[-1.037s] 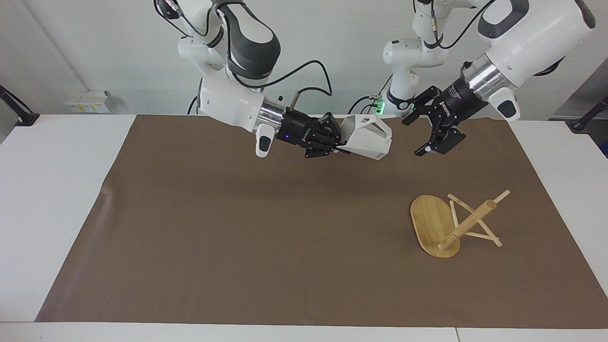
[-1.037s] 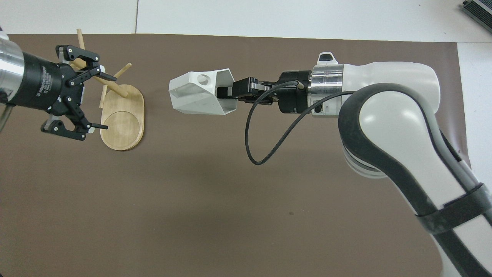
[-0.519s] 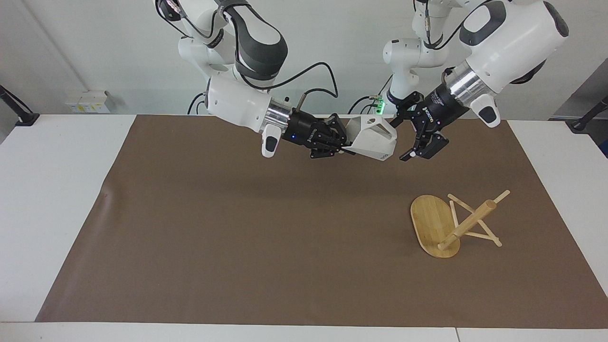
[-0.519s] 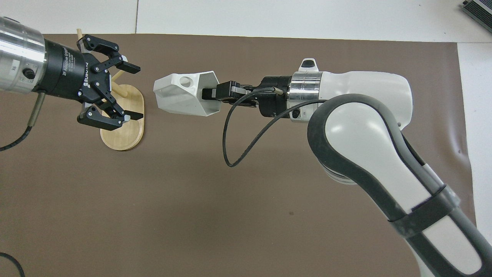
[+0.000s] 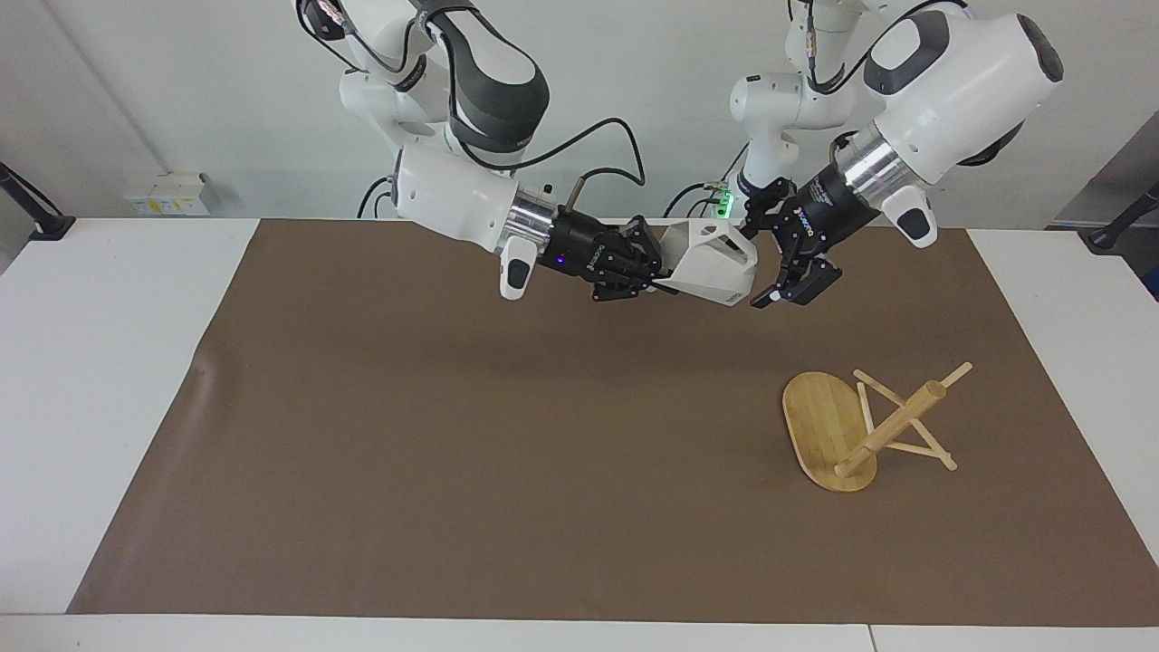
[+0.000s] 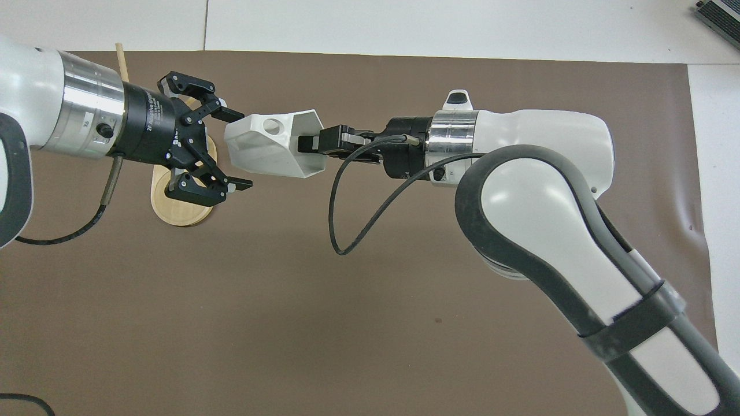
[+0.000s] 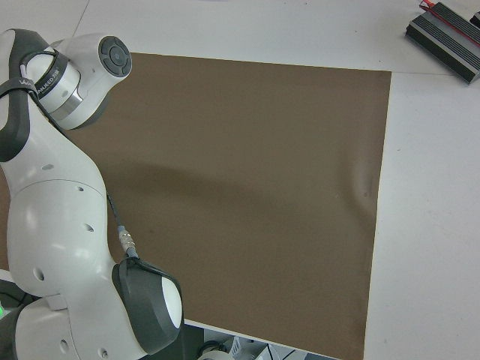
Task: Hang cup on rack
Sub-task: 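Grasp the cup with the left gripper from the right gripper, then carry the cup to the rack while the right gripper withdraws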
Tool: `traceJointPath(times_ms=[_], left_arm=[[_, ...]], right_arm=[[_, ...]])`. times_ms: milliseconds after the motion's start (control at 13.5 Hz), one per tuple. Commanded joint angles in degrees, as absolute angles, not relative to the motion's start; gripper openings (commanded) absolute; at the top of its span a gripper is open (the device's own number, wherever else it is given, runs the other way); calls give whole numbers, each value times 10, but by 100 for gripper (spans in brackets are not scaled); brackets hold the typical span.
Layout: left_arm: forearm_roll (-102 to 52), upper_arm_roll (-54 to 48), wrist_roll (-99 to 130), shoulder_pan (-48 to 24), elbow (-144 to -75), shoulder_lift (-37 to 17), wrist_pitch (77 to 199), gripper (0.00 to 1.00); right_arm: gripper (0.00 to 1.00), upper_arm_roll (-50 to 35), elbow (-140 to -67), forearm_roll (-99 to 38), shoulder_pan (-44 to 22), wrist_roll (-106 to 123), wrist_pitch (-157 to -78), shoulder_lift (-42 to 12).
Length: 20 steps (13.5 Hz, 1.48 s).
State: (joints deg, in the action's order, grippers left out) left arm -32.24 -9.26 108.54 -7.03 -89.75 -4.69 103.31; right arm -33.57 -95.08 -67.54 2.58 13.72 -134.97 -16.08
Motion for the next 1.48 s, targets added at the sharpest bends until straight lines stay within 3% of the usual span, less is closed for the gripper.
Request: traceJointPath(times_ms=[0,741,963,1037,1111,1407], left_arm=[[-331,-88,1103,-84,-928,-23,1046,100],[-330,-88,1103,-105,-956,-11,1072,98],[-330,-88,1099,-104,-956,-11,1069,26],[-329,-88,1097,-104,-956,-11,1068,7],[-328,-88,1096,-101,-955,-11,1067,0],[-328,-83,1097,-97,-953,-11,1067,0]], right_arm=[[0,-345,-950,-668,32,147,-1361,-163],[0,-345,-950,-666,33,146,-1361,-163],[0,-345,-950,-666,33,145,-1361,-163],[0,-345,-950,-666,33,145,-1361,-163],[0,-345,-949,-666,33,145,-1360,-163],[0,-345,-950,-667,33,137,-1360,-163]])
